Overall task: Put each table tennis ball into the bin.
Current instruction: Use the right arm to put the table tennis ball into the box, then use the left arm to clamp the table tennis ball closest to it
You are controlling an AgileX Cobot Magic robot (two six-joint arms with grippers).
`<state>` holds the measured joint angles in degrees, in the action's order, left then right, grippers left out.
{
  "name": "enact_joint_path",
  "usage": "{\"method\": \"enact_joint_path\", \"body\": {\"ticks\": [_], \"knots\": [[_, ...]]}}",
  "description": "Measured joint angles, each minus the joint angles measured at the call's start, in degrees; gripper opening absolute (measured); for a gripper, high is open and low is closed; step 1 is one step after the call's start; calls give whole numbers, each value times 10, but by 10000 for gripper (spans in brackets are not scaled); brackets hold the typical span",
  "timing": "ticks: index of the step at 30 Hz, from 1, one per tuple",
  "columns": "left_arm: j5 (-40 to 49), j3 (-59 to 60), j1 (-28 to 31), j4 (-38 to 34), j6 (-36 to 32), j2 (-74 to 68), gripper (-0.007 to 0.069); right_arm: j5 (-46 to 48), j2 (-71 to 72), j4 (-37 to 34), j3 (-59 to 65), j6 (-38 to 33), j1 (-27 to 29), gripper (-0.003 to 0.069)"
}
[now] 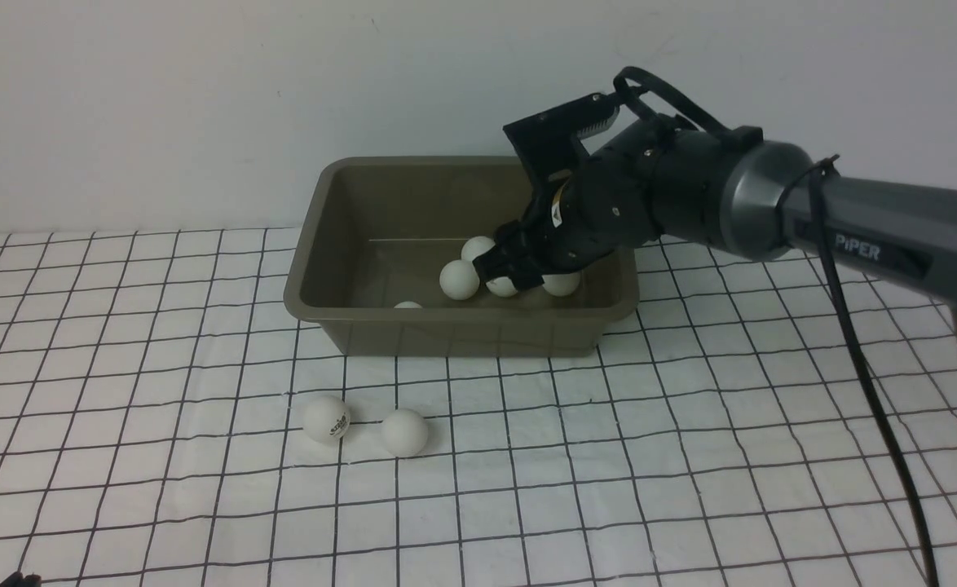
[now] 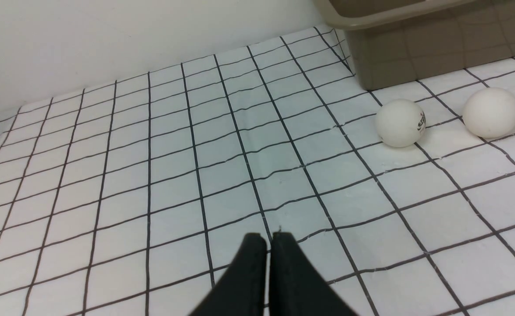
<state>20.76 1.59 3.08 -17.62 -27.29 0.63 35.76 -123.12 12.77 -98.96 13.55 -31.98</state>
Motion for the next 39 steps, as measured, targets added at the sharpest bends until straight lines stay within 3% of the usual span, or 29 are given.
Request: {"method": "enact_joint_path", "body": {"ticks": [10,20,26,31,33,39], "knots": [[0,0,0,0,0,0,-4,11,0,0,0,0,0,386],[0,0,0,0,0,0,-4,15,0,-1,0,1,0,470],[0,0,0,0,0,0,-4,22,11,-1,-5,0,0,461],[0,0,0,0,0,0,-4,36,68,20,-38,-33,0,372],[0,0,0,0,0,0,-4,43,131,35,-48,-58,0,260],[0,0,0,0,0,0,-4,46,218,71,-50,-76,0,93]]}}
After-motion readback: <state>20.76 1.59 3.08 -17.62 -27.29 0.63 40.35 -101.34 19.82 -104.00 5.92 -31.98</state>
